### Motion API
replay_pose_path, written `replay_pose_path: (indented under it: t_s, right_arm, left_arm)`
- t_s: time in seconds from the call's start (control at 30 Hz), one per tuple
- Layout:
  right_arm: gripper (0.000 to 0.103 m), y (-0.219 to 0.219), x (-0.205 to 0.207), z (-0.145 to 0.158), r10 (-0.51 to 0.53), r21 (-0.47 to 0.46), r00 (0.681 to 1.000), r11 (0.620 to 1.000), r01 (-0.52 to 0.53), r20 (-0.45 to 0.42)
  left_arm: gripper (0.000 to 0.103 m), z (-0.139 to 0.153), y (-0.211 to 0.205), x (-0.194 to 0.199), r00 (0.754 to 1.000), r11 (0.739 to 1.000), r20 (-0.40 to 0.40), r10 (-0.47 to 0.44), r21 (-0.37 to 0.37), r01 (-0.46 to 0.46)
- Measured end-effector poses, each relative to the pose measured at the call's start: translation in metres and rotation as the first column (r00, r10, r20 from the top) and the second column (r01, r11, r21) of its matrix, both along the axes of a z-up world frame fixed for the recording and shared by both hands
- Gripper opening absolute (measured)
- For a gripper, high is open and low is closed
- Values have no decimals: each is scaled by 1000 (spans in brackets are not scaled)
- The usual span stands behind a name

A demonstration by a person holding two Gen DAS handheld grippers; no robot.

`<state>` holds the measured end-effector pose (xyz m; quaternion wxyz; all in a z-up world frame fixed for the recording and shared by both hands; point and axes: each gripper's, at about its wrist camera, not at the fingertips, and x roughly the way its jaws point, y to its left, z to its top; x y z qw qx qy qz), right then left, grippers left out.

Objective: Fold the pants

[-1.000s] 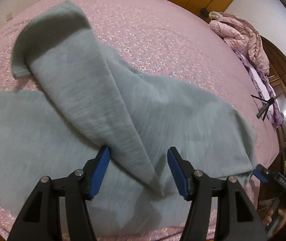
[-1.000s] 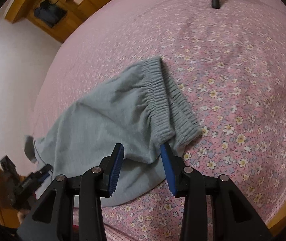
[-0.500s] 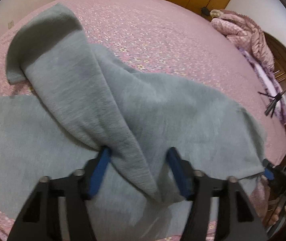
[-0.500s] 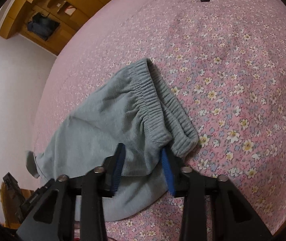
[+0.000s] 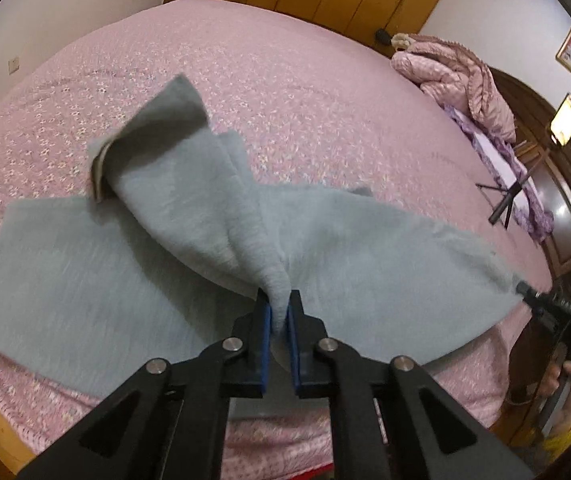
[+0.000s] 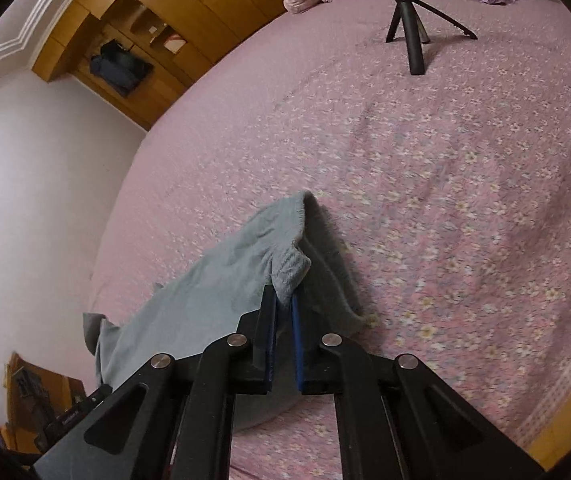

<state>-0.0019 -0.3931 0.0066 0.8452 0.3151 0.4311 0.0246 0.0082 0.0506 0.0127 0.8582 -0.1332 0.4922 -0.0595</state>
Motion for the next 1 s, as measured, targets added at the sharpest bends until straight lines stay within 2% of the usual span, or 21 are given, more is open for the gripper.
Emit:
replay_pose_path:
  t_s: [0.2, 0.33, 0.5, 0.57, 0.67, 0.73, 0.8, 0.87, 1.0]
  right_arm:
    - [8, 5, -5, -32, -1, -18, 995, 1000, -1, -95]
    - [8, 9, -3, -45, -9, -33, 991, 999, 5, -131]
    - [11, 19, 5, -53, 25, -123, 985, 991, -47, -170]
    - [13, 28, 8, -50, 44, -170, 983, 983, -75, -179]
    - [16, 41, 13, -44, 65, -237, 975, 965, -116, -213]
    - [17, 50, 14, -35, 91, -267, 970, 952, -152, -227]
    - [21, 58, 14, -26, 116, -295, 970, 939, -177, -213]
    - [28, 67, 11, -14, 122, -341, 970, 921, -189, -208]
    - [29, 90, 12, 7, 186, -342, 966, 909, -238, -177]
  left_arm:
    - [7, -30, 6, -7, 993, 1000, -116, 1, 8, 0]
    - [7, -43, 16, -8, 987, 1000, -162, 15, -9, -17]
    - [8, -52, 15, -7, 982, 1000, -190, 2, -12, -5]
    - [11, -52, 14, -9, 982, 1000, -191, 1, -1, -1]
    - [26, -47, 15, -11, 983, 1000, -181, 5, 16, -2]
    - [32, -41, 15, -14, 988, 1000, -157, 11, 27, -7]
    - [39, -34, 16, -17, 991, 999, -133, 21, 27, -17]
    - [41, -27, 19, -19, 994, 999, -106, 27, 31, -23]
    - [51, -15, 29, -23, 998, 997, -46, 35, 68, -32]
